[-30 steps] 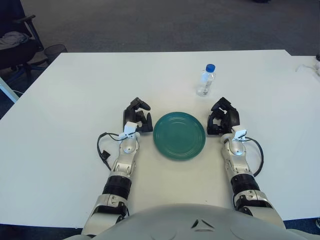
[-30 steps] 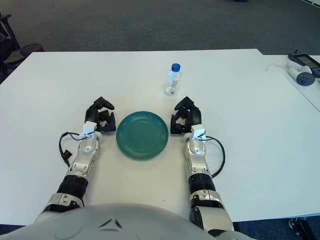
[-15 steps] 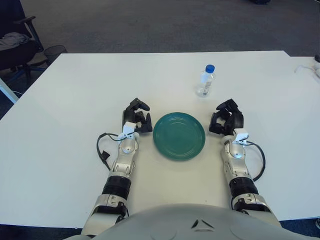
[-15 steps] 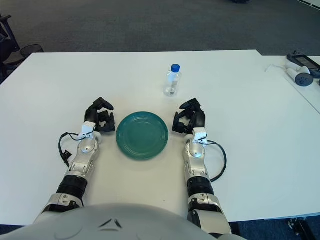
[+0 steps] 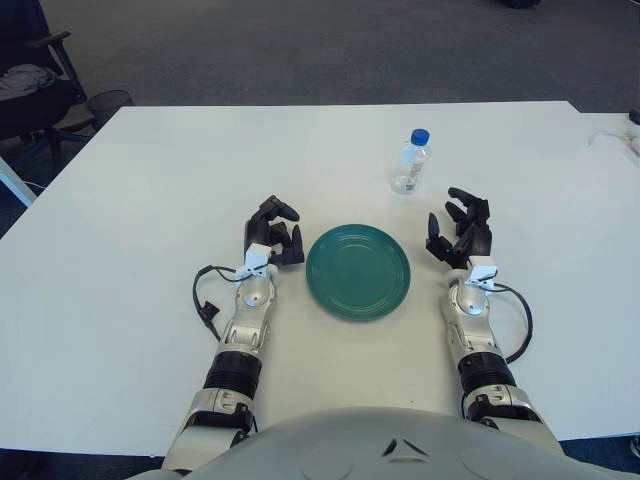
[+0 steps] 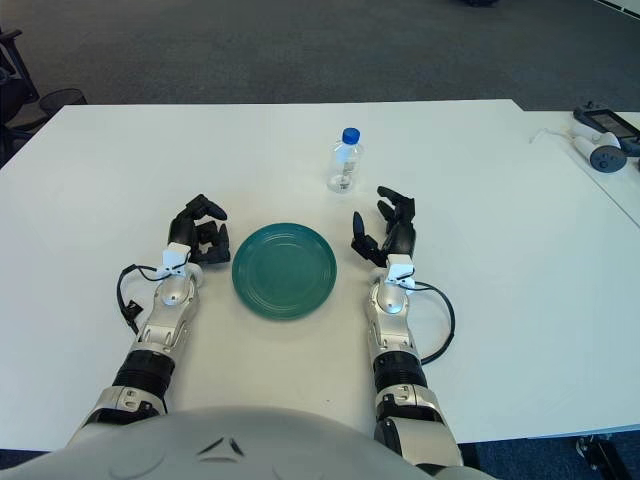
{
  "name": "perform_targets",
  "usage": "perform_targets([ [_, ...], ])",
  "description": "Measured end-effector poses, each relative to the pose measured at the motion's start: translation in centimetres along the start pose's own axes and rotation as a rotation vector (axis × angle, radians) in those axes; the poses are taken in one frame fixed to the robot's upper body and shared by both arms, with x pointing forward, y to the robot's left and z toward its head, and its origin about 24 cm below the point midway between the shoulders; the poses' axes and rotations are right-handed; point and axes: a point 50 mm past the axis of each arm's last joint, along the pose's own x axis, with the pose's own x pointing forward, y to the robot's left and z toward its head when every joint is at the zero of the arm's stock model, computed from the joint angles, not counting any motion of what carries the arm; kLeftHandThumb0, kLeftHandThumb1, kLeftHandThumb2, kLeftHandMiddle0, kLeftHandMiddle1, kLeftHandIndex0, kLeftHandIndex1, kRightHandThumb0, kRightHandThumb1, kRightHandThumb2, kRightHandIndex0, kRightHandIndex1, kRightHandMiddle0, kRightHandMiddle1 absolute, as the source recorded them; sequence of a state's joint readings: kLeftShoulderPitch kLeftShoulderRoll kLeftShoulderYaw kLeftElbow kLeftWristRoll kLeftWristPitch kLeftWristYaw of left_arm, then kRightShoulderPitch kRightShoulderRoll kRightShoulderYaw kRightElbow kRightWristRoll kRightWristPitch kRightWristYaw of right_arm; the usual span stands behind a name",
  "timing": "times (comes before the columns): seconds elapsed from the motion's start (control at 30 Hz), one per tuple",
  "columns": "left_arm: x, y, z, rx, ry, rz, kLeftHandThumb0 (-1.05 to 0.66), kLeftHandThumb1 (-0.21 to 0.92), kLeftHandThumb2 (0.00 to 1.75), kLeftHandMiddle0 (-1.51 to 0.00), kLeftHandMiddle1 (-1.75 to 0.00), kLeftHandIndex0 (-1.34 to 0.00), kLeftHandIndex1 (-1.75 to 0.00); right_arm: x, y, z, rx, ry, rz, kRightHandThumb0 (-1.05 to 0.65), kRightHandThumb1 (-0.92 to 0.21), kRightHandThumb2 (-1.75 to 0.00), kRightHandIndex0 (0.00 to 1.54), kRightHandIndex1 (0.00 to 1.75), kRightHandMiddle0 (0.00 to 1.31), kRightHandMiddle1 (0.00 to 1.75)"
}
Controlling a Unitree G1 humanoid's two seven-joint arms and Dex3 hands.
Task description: Put the bottle into the plate.
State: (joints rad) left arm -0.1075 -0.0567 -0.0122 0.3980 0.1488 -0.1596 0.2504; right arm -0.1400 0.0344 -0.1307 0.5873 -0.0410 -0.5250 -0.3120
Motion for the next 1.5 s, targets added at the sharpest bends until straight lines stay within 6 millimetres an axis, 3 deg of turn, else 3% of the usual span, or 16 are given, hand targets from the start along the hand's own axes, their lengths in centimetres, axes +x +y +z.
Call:
perform_targets([
  [0.33,0.0,0.0,0.0,0.018,-0.006,0.008,-0.57,0.10,1.59,-1.33,-1.75,-0.79,-1.75,0.1,0.0,0.0,-0.002,0.000,-0.017,-0.88,-0.77,-0.39,0.00,0.00,0.00,0.00],
  [0.93,0.3,0.0,-0.1,0.019,-0.004,0.012,-0.58,0.08,1.61,-1.33,-1.75,-0.81,-1.75,0.7,1.1,-0.1,-0.049,-0.001,0.032,-0.92,-0.79,-0.33,0.00,0.00,0.00,0.00],
  [1.5,0.7,-0.1,0.0,-0.007,-0.011,0.008,-0.55,0.13,1.54,-1.32,-1.75,-0.76,-1.75,3.5,5.4,0.0,-0.227,0.056,0.138,-1.04,-0.88,-0.19,0.00,0.00,0.00,0.00],
])
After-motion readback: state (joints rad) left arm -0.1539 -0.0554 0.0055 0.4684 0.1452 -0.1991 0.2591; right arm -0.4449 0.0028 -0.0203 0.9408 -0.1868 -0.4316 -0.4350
